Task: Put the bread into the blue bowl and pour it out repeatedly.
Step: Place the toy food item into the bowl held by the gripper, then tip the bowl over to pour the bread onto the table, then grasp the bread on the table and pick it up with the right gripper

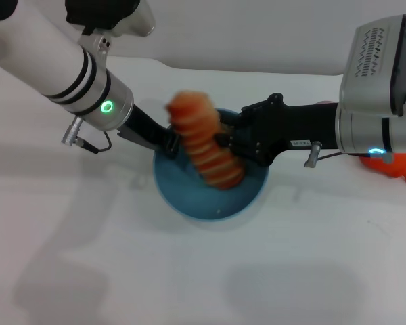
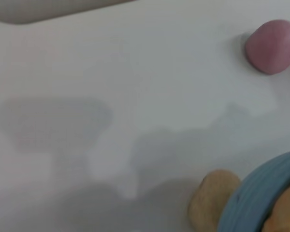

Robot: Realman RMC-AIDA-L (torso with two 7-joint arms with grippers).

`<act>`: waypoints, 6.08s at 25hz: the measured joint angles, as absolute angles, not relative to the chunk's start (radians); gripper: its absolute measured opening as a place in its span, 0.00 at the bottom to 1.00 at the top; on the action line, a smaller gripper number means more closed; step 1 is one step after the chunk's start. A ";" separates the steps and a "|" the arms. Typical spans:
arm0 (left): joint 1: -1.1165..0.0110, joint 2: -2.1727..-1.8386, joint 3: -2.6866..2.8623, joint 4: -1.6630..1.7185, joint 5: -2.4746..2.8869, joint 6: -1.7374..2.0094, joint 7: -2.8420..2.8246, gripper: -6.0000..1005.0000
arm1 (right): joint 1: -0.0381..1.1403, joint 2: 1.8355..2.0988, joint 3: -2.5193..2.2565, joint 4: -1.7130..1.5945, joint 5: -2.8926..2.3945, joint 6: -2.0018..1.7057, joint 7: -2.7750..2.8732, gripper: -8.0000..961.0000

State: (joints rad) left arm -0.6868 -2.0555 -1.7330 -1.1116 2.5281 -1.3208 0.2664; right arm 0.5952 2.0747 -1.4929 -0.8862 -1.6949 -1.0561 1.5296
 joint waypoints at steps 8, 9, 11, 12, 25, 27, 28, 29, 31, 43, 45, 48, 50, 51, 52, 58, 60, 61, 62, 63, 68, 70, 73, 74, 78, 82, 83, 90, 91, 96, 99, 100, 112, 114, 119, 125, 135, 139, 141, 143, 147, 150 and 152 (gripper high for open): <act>-0.725 -2.055 -1.744 -1.107 2.542 -1.311 0.264 0.02 | 0.560 2.073 -1.484 -0.955 -1.696 -1.064 1.536 0.40; -0.727 -2.055 -1.744 -1.108 2.543 -1.302 0.265 0.02 | 0.545 2.073 -1.480 -0.981 -1.695 -1.064 1.537 0.40; -0.730 -2.054 -1.743 -1.107 2.545 -1.235 0.272 0.02 | 0.474 2.075 -1.452 -1.090 -1.688 -1.064 1.540 0.40; -0.730 -2.054 -1.743 -1.107 2.545 -1.235 0.272 0.02 | 0.474 2.075 -1.452 -1.090 -1.688 -1.064 1.540 0.40; -0.723 -2.062 -1.444 -0.961 2.544 -0.644 0.312 0.02 | 0.240 2.071 -1.192 -1.203 -1.587 -1.089 1.690 0.40; -0.729 -2.064 -1.394 -0.932 2.544 -0.586 0.318 0.02 | 0.224 2.068 -1.142 -1.153 -1.590 -1.090 1.708 0.40; -0.732 -2.065 -1.362 -0.917 2.544 -0.551 0.318 0.02 | 0.213 2.067 -1.117 -1.126 -1.590 -1.090 1.710 0.40; -0.735 -2.066 -1.336 -0.905 2.544 -0.518 0.319 0.02 | 0.203 2.067 -1.104 -1.104 -1.590 -1.089 1.710 0.40; -0.737 -2.067 -1.314 -0.894 2.544 -0.471 0.319 0.02 | 0.189 2.067 -1.087 -1.062 -1.593 -1.088 1.709 0.40; -0.747 -2.076 -1.095 -0.769 2.538 -0.107 0.305 0.02 | 0.171 2.066 -1.082 -0.931 -1.606 -1.138 1.706 0.40; -0.748 -2.077 -1.065 -0.759 2.537 -0.063 0.305 0.02 | 0.170 2.066 -1.085 -0.931 -1.607 -1.143 1.705 0.40; -0.743 -2.077 -1.056 -0.760 2.536 -0.027 0.302 0.02 | 0.169 2.066 -1.087 -0.928 -1.607 -1.151 1.697 0.40; -0.734 -2.076 -1.067 -0.770 2.536 -0.006 0.280 0.02 | 0.172 2.067 -1.087 -0.924 -1.607 -1.154 1.693 0.40; -0.730 -2.074 -1.077 -0.776 2.535 0.001 0.265 0.02 | 0.175 2.067 -1.087 -0.924 -1.607 -1.154 1.692 0.40; -0.726 -2.073 -1.090 -0.782 2.535 0.003 0.248 0.02 | 0.178 2.068 -1.088 -0.923 -1.607 -1.155 1.692 0.40; -0.687 -2.066 -1.271 -0.863 2.534 -0.096 0.151 0.02 | 0.222 2.068 -1.129 -0.928 -1.615 -1.162 1.672 0.40; -0.684 -2.063 -1.341 -0.879 2.534 -0.169 0.145 0.02 | 0.251 2.066 -1.152 -0.930 -1.630 -1.176 1.666 0.40; -0.684 -2.062 -1.384 -0.881 2.534 -0.213 0.145 0.02 | 0.269 2.065 -1.161 -0.931 -1.644 -1.187 1.664 0.40; -0.685 -2.061 -1.425 -0.882 2.534 -0.263 0.145 0.02 | 0.292 2.065 -1.165 -0.932 -1.668 -1.198 1.664 0.40; -0.687 -2.060 -1.472 -0.883 2.534 -0.322 0.146 0.02 | 0.319 2.065 -1.168 -0.933 -1.697 -1.209 1.665 0.41; -0.662 -2.055 -1.644 -0.938 2.537 -0.543 0.159 0.02 | 0.448 2.067 -1.215 -0.933 -1.831 -1.236 1.712 0.47; -0.625 -2.052 -1.708 -0.995 2.541 -0.627 0.159 0.02 | 0.503 2.067 -1.261 -0.934 -1.880 -1.242 1.747 0.49; -0.592 -2.049 -1.769 -1.053 2.544 -0.719 0.160 0.02 | 0.593 2.072 -1.372 -0.939 -1.952 -1.216 1.778 0.53; -0.577 -2.048 -1.799 -1.081 2.545 -0.771 0.160 0.02 | 0.610 2.072 -1.404 -0.940 -1.958 -1.202 1.784 0.54; -0.541 -2.045 -1.875 -1.139 2.545 -0.893 0.177 0.02 | 0.656 2.073 -1.511 -0.943 -1.968 -1.151 1.792 0.58; -0.522 -2.043 -1.936 -1.162 2.545 -0.999 0.185 0.02 | 0.695 2.076 -1.653 -0.945 -1.973 -1.081 1.807 0.61; -0.521 -2.040 -1.948 -1.163 2.545 -1.025 0.185 0.02 | 0.701 2.076 -1.694 -0.945 -1.973 -1.058 1.816 0.61; -0.517 -2.004 -2.025 -1.175 2.545 -1.179 0.186 0.02 | 0.720 2.082 -1.871 -0.945 -1.965 -0.951 1.855 0.61; -0.513 -2.001 -2.031 -1.181 2.545 -1.187 0.187 0.02 | 0.721 2.083 -1.886 -0.945 -1.964 -0.940 1.865 0.61; -0.499 -2.012 -2.033 -1.206 2.545 -1.189 0.211 0.02 | 0.724 2.085 -1.959 -0.945 -1.954 -0.899 1.890 0.61; -0.503 -2.016 -2.027 -1.206 2.545 -1.189 0.218 0.02 | 0.730 2.086 -2.013 -0.931 -1.925 -0.853 1.892 0.61; -0.504 -2.017 -2.026 -1.206 2.545 -1.189 0.222 0.02 | 0.732 2.086 -2.034 -0.923 -1.916 -0.831 1.892 0.61; -0.494 -2.033 -2.023 -1.200 2.545 -1.192 0.238 0.02 | 0.724 2.091 -2.287 -0.835 -1.821 -0.500 1.884 0.61; -0.494 -2.038 -2.023 -1.200 2.545 -1.190 0.241 0.02 | 0.721 2.091 -2.306 -0.827 -1.818 -0.469 1.887 0.61; -0.497 -2.047 -2.023 -1.199 2.545 -1.190 0.252 0.02 | 0.725 2.091 -2.343 -0.780 -1.739 -0.425 1.879 0.61; -0.499 -2.048 -2.023 -1.196 2.542 -1.187 0.252 0.02 | 0.724 2.091 -2.360 -0.767 -1.712 -0.415 1.876 0.61; -0.503 -2.050 -2.022 -1.186 2.540 -1.187 0.252 0.02 | 0.707 2.081 -2.343 -0.813 -1.720 -0.428 1.875 0.49; -0.504 -2.047 -2.023 -1.176 2.543 -1.191 0.252 0.02 | 0.662 2.073 -2.271 -0.871 -1.722 -0.470 1.860 0.42; -0.504 -2.043 -2.023 -1.172 2.544 -1.191 0.252 0.02 | 0.624 2.071 -2.197 -0.904 -1.722 -0.539 1.831 0.39; -0.505 -2.040 -2.025 -1.167 2.544 -1.190 0.252 0.02 | 0.573 2.071 -2.113 -0.946 -1.722 -0.621 1.785 0.38; -0.506 -2.036 -2.029 -1.156 2.544 -1.179 0.252 0.02 | 0.463 2.071 -1.966 -1.048 -1.719 -0.791 1.699 0.34; -0.511 -2.030 -2.029 -1.145 2.545 -1.165 0.252 0.02 | 0.411 2.073 -1.876 -1.104 -1.720 -0.918 1.671 0.31; -0.513 -2.027 -2.029 -1.136 2.545 -1.158 0.252 0.02 | 0.386 2.074 -1.823 -1.129 -1.719 -0.996 1.668 0.29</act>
